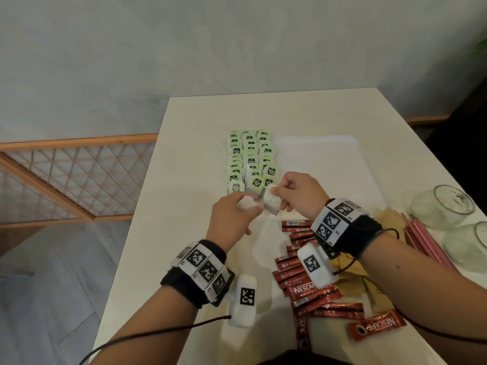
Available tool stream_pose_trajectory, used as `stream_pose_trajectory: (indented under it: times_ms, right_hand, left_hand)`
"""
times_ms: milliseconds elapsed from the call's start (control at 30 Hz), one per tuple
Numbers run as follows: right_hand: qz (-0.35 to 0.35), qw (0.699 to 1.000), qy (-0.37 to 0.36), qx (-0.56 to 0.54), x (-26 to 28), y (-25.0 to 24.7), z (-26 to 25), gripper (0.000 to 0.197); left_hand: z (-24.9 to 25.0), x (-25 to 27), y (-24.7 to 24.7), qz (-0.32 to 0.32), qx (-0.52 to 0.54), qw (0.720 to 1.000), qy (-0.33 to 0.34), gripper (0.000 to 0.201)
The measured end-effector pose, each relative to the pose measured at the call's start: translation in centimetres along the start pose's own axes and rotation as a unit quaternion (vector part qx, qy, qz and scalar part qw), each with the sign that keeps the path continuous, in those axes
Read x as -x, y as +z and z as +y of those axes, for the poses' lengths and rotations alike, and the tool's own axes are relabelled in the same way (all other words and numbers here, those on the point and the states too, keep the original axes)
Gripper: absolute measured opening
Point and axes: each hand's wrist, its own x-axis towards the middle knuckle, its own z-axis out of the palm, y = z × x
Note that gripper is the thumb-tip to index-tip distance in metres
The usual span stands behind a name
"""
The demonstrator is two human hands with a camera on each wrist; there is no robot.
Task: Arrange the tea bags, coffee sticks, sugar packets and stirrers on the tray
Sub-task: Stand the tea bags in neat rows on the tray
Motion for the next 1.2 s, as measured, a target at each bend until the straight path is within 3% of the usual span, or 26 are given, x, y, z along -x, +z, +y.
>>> stream_pose_trajectory:
  times_ms: [133,300,367,533,600,700,900,1200]
  right_hand:
    - [-0.006,1.0,-0.004,0.007,0.6,0.6,-0.2,0.017]
    - [-0.038,0.998,0.0,-0.056,0.7,0.4,-0.2,0.032]
    - [-0.03,0.997,0.002,-0.067,0.5,0.0,0.0,0.028]
    - [-0.061,0.998,0.014,0.018,-0.4,-0.6,1.4,0.016]
    - [-0.069,0.995,0.028,0.061,-0.8,-0.4,2.0,0.016]
    - [-0.054,0.993,0.062,0.083,-1.7,-0.1,2.6,0.017]
    - [0.005,0.996,0.072,0.049,-3.0,0.5,2.9,0.017]
    - [0.033,0.997,0.027,0.071,-4.6,0.6,2.1,0.014]
  left_hand:
    - [0.9,0.5,2.0,0.004,-0.033,0.998,0.058,0.014]
    - [-0.1,-0.9,2.3,0.022,-0.094,0.993,0.061,0.029]
    - [-0.3,-1.7,2.0,0.017,-0.105,0.993,0.051,0.029]
    - [-0.9,-3.1,1.5,-0.058,-0.142,0.987,0.043,0.022]
    - [-1.0,-3.5,1.2,-0.035,-0.185,0.981,0.041,0.012]
    - [-0.7,-4.4,0.3,0.029,-0.268,0.962,0.031,0.01]
    - [-1.0,-6.3,0.5,0.019,-0.425,0.905,0.02,0.018]
    - [-0.8,-6.7,1.6,0.035,-0.399,0.916,0.016,0.027]
